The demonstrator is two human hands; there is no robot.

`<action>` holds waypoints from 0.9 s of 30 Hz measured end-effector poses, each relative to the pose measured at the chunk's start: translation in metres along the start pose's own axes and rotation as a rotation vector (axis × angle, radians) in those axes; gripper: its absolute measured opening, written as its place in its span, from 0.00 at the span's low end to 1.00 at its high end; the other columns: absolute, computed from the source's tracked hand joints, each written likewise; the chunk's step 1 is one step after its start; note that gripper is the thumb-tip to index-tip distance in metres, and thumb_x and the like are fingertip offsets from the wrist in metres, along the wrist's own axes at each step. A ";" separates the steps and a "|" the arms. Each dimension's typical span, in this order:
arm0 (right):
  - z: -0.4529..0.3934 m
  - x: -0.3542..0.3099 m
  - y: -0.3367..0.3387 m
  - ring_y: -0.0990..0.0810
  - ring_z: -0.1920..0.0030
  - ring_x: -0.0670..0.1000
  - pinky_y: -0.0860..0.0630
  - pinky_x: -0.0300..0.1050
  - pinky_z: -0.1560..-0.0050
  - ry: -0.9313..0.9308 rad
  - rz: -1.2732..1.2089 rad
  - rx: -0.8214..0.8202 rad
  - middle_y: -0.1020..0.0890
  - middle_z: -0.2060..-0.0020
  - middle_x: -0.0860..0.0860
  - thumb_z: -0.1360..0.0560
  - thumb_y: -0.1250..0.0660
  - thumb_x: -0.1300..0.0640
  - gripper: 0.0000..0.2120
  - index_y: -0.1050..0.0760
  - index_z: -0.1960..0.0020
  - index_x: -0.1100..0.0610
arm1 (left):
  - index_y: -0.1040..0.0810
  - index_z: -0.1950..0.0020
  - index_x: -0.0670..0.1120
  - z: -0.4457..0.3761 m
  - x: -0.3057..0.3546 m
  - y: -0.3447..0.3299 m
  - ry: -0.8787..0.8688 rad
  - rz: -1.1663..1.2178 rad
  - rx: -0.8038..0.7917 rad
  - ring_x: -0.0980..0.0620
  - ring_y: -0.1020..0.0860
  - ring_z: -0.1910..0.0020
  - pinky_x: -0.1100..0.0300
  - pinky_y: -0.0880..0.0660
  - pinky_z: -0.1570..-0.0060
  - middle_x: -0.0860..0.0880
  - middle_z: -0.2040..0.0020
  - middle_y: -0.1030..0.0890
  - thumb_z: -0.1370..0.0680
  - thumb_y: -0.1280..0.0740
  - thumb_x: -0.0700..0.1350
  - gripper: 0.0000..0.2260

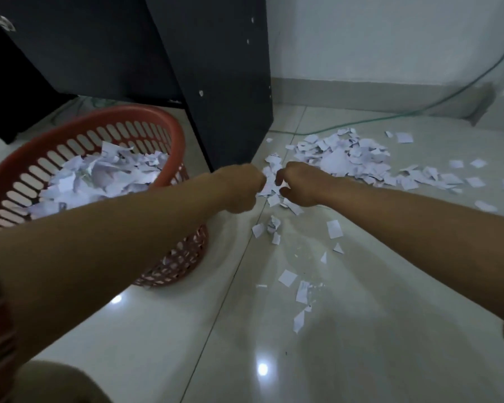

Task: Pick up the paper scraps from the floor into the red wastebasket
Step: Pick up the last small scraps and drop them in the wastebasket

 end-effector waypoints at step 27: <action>-0.119 0.029 -0.127 0.60 0.23 0.62 0.56 0.63 0.25 0.014 0.019 -0.266 0.54 0.21 0.49 0.22 0.52 0.32 0.30 0.50 0.23 0.39 | 0.34 0.31 0.38 -0.056 -0.007 -0.154 0.216 0.496 -0.144 0.39 0.30 0.38 0.48 0.30 0.40 0.38 0.35 0.33 0.19 0.41 0.43 0.18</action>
Point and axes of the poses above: each hand's wrist, its own z-axis away from the middle knuckle, its own y-axis out of the back of the hand, x = y × z, the point moved 1 cm from there along -z, towards the middle knuckle
